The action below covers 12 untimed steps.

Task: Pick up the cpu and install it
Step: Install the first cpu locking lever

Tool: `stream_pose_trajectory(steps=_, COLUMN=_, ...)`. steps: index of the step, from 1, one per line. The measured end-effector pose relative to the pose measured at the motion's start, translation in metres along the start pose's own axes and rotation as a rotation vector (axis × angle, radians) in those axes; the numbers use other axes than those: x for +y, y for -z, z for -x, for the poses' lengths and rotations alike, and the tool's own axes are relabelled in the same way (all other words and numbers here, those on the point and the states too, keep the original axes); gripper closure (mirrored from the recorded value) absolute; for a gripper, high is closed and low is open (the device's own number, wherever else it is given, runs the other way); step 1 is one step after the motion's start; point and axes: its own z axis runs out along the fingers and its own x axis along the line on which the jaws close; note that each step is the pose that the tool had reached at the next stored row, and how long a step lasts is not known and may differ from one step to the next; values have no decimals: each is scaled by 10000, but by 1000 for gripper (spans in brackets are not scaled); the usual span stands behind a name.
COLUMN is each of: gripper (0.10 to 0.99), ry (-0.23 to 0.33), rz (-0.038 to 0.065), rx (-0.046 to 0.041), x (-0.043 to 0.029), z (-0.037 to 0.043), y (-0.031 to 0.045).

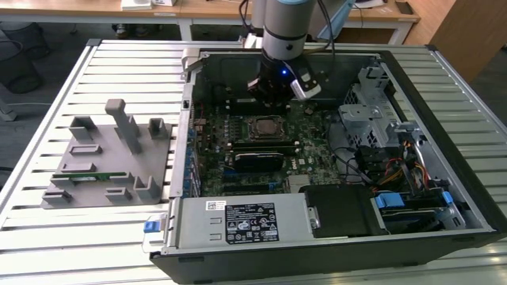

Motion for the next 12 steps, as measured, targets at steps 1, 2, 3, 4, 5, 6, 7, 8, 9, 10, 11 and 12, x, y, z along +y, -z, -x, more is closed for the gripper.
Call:
stream_pose_trajectory(steps=1, gripper=980, ry=0, rz=1, rx=0, x=-10, z=1, y=0)
stream_pose_trajectory(steps=2, gripper=980, ry=0, rz=1, rx=-1, x=-16, z=2, y=0)
stream_pose_trajectory(steps=3, gripper=980, ry=0, rz=1, rx=-1, x=-20, z=3, y=1)
stream_pose_trajectory(steps=4, gripper=980, ry=0, rz=1, rx=-1, x=-24, z=4, y=1)
stream_pose_trajectory(steps=5, gripper=980, ry=-1, rz=1, rx=-1, x=-28, z=5, y=1)
stream_pose_trajectory(steps=6, gripper=980, ry=0, rz=1, rx=-1, x=-31, z=7, y=1)
stream_pose_trajectory(steps=7, gripper=980, ry=0, rz=1, rx=-1, x=-35, z=9, y=1)
stream_pose_trajectory(steps=8, gripper=980, ry=0, rz=1, rx=-1, x=-40, z=11, y=2)
stream_pose_trajectory(steps=9, gripper=980, ry=0, rz=1, rx=-1, x=-45, z=12, y=2)
stream_pose_trajectory(steps=10, gripper=980, ry=0, rz=1, rx=-1, x=-49, z=13, y=2)
stream_pose_trajectory(steps=11, gripper=980, ry=0, rz=0, rx=0, x=-53, z=14, y=3)
stream_pose_trajectory(steps=12, gripper=980, ry=0, rz=2, rx=-1, x=-56, z=15, y=2)
